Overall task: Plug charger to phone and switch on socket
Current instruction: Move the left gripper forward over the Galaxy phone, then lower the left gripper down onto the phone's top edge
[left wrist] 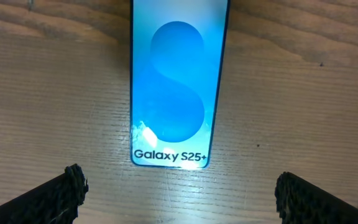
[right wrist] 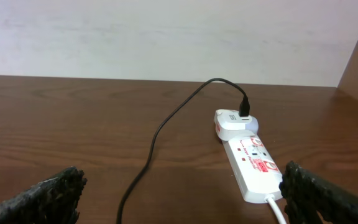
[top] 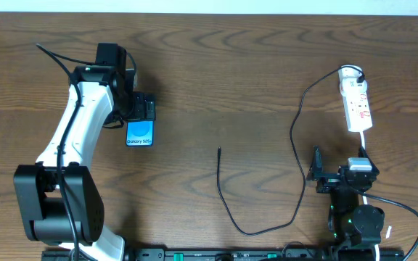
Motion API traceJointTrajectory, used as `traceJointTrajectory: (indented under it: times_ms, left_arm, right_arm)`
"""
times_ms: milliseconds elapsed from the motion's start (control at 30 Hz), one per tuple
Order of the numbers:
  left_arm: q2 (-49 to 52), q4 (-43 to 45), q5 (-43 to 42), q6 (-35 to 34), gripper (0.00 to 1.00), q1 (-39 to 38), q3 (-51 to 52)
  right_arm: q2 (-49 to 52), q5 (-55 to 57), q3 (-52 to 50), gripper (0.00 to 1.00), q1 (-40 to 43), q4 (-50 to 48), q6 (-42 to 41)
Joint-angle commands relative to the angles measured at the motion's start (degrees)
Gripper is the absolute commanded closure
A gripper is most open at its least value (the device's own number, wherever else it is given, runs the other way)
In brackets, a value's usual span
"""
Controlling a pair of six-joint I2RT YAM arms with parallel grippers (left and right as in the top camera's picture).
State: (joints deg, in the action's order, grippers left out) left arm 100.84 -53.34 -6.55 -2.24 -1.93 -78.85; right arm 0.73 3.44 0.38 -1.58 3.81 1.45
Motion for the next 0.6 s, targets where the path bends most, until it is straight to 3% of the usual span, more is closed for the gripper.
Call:
traceJointTrajectory:
  times_ms: [0,567]
  left_arm:
    - [0.7,-0.3,0.2,2.6,0.01,0.0,-1.0]
    - [3.7,0.9,3.6,3.5,0.01,-2.5,-1.3]
  right_arm:
    - [-0.4,0.5,-0.1,0.01,-0.3,0.2,-0.8]
    - [-0.4,0.5,-0.1,0.01,-0.3,0.2,-0.8]
